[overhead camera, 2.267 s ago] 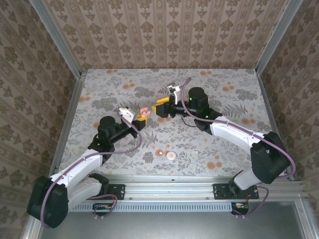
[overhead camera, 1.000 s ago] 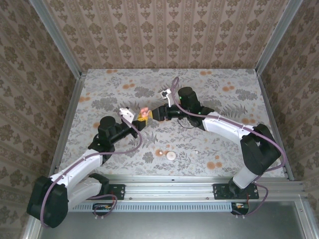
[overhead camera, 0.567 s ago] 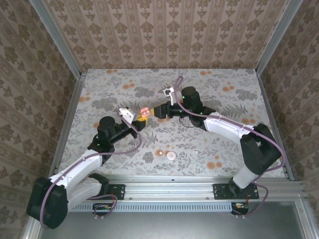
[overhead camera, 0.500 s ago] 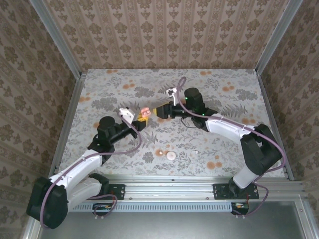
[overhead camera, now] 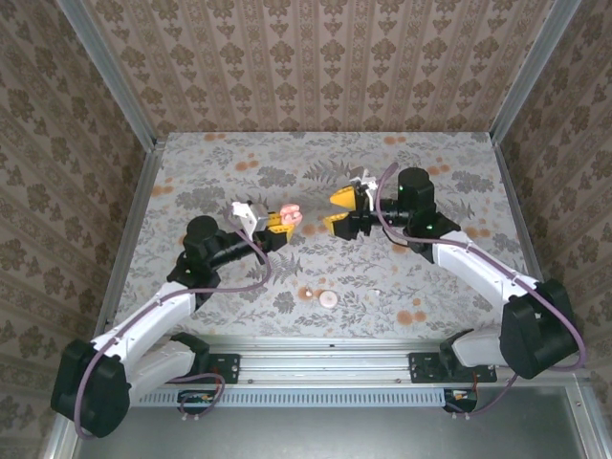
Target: Insert wireless bluetooth earbuds into charging case
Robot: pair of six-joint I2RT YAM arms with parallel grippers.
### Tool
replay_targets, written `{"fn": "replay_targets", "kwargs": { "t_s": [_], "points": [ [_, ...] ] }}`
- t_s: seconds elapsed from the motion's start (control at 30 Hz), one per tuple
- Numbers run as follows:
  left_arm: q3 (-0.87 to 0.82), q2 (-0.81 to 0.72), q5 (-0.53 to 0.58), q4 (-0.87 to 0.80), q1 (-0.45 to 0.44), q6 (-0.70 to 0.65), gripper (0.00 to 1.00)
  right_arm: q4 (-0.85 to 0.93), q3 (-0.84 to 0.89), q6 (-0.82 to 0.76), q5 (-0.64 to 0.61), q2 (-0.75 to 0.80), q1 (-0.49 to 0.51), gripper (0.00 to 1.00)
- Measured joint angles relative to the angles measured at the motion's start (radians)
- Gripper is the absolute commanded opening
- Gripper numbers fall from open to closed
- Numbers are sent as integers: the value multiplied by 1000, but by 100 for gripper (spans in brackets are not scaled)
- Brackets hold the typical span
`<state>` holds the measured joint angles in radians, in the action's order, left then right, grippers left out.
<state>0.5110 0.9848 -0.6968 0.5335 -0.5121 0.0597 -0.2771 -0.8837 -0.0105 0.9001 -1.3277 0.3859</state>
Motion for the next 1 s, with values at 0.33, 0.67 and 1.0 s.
{"fn": "replay_targets", "kwargs": {
  "t_s": [0.33,0.67,1.0],
  "points": [
    [55,19,-93,-13,-20,-15,2,169,-114,-235,113,-87,39,80],
    [63,36,-108,-32,-33,-30,2,275,-231,-371,186,-166,106,75],
    [65,37,-105,-34,-38,-42,2,297,-237,-439,216,-163,100,65]
  ]
}}
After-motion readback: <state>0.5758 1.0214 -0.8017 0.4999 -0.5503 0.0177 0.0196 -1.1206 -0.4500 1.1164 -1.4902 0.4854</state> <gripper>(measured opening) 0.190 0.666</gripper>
